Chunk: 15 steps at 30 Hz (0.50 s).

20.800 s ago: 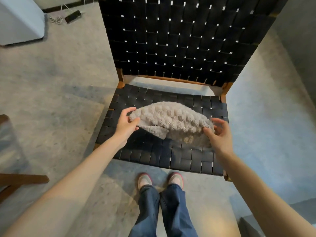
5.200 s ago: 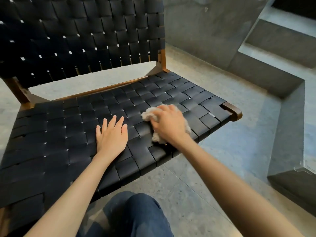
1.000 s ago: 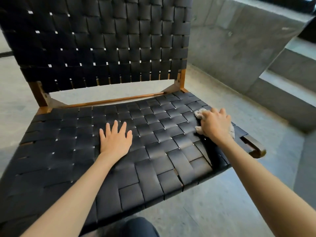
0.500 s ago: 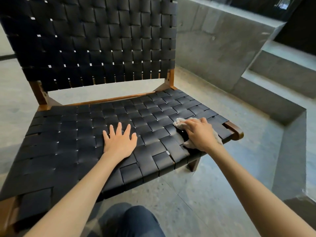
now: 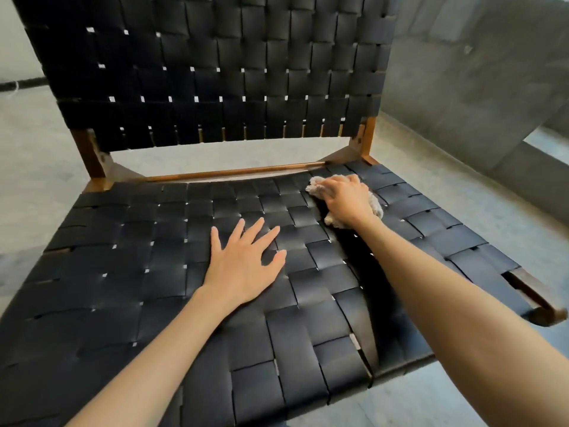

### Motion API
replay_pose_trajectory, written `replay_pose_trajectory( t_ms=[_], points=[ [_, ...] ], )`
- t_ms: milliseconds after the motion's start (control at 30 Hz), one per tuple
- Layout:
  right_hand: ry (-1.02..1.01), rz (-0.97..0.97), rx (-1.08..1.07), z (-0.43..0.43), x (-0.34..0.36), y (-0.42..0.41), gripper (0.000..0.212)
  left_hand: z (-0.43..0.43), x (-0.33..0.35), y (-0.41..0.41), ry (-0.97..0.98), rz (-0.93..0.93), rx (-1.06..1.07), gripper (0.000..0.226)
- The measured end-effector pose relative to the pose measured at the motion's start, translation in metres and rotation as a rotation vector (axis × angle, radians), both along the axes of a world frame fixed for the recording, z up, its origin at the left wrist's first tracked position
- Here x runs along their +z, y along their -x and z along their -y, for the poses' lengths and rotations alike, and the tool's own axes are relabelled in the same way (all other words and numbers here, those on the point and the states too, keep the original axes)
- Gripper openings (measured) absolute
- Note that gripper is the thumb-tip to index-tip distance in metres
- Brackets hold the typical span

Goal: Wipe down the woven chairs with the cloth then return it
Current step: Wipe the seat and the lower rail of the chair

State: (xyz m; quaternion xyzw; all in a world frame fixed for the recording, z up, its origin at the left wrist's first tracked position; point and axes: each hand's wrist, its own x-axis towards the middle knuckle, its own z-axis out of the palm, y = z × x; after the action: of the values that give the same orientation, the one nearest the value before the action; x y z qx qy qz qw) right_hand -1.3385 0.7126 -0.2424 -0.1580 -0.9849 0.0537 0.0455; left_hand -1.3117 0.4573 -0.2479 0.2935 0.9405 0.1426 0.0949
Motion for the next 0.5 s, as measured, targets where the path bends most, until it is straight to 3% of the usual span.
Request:
replay_pose_trajectory(
  t_ms=[267,500],
  points=[
    [0.072,-0.006,0.097,-0.006,-0.019,0.07,0.037,-0.002,-0.009,-0.001,-0.014,-0.022,0.049,0.062],
    [0.249,0.089,0.225,0.014,-0.002,0.037,0.033,-0.001,-0.006,0.001,-0.008,-0.005,0.036,0.06]
  ],
)
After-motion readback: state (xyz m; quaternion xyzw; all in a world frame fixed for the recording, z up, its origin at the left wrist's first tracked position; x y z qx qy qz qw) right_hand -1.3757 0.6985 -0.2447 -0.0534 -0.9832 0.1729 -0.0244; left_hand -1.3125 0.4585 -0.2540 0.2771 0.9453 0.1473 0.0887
